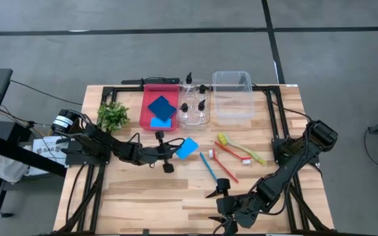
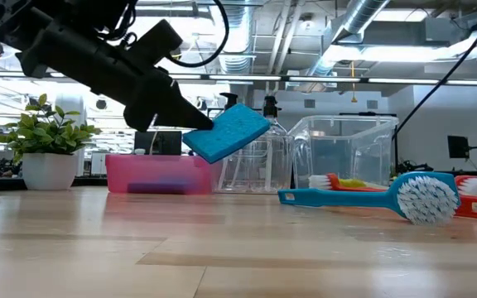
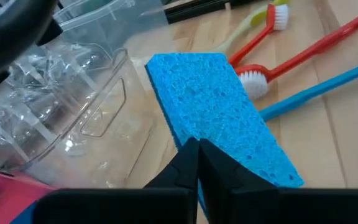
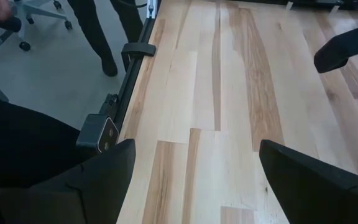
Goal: Pick & Place Kitchen Sink Supplies
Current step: Put the blue sponge into the pink bin
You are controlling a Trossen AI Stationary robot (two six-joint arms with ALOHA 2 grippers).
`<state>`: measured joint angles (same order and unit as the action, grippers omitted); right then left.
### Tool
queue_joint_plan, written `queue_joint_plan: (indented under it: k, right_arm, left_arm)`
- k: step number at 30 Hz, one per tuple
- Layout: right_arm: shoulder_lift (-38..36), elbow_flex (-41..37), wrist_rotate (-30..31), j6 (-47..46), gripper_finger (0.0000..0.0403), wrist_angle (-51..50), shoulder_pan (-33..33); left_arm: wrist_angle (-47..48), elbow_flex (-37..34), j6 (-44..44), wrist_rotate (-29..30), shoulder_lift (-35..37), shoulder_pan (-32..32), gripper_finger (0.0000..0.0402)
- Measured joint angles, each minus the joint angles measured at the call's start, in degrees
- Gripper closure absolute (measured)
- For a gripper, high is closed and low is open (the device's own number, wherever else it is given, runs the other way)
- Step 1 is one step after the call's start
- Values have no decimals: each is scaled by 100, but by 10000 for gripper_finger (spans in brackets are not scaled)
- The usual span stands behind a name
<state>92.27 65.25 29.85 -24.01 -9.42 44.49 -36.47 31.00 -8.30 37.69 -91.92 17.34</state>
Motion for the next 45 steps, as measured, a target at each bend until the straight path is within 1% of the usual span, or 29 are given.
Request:
queue_joint_plan:
  k: [4, 6, 9, 11, 13, 15, 17, 19, 21, 24, 28, 31, 34, 36, 39, 45]
  right_arm:
    - [0, 0, 0, 2, 65, -1, 0]
    - [0, 0, 1, 1, 65, -2, 0]
    - [0, 0, 0, 2, 65, -25, 0]
    - [0, 0, 0, 2, 65, -23, 0]
    - [0, 0, 0, 2, 65, -25, 0]
    - [0, 0, 1, 2, 65, -40, 0]
    - [0, 0, 2, 5, 65, -49, 0]
    - [0, 0, 7, 13, 65, -49, 0]
    - [0, 0, 9, 15, 65, -49, 0]
    - [-1, 0, 15, 17, 65, -48, -10]
    - [-1, 0, 17, 15, 65, -47, -57]
    - [0, 0, 22, 14, 65, -69, -81]
    - [0, 0, 22, 14, 65, -123, -79]
    - [-2, 0, 20, 13, 65, -147, -77]
    - [-1, 0, 20, 11, 65, -134, -74]
    - [-2, 0, 22, 9, 65, -128, -79]
  left_arm:
    - [-36, 0, -2, 24, 0, 0, 394]
    - [-159, 2, -31, 131, 2, 20, 395]
    - [-398, 2, -195, 560, 4, 132, 396]
    - [-562, 2, -364, 1078, 43, 283, 395]
    - [-681, 2, -525, 1780, 160, 440, 395]
    - [-735, 3, -630, 2668, 389, 599, 396]
    - [-739, 4, -698, 3402, 707, 709, 396]
    - [-758, 4, -967, 3791, 1082, 713, 395]
    - [-764, 4, -1104, 3883, 1457, 633, 395]
    - [-761, 4, -1140, 3803, 1958, 362, 395]
    - [-746, -2, -1061, 3749, 2323, -134, 393]
    - [-739, -120, -697, 3745, 2338, -407, 394]
    - [-733, -384, -221, 3647, 2204, -470, 395]
    - [-685, -536, -220, 3638, 2140, -542, 394]
    - [-748, -670, -316, 3784, 2140, -681, 394]
    - [-711, -875, -334, 3776, 2134, -770, 394]
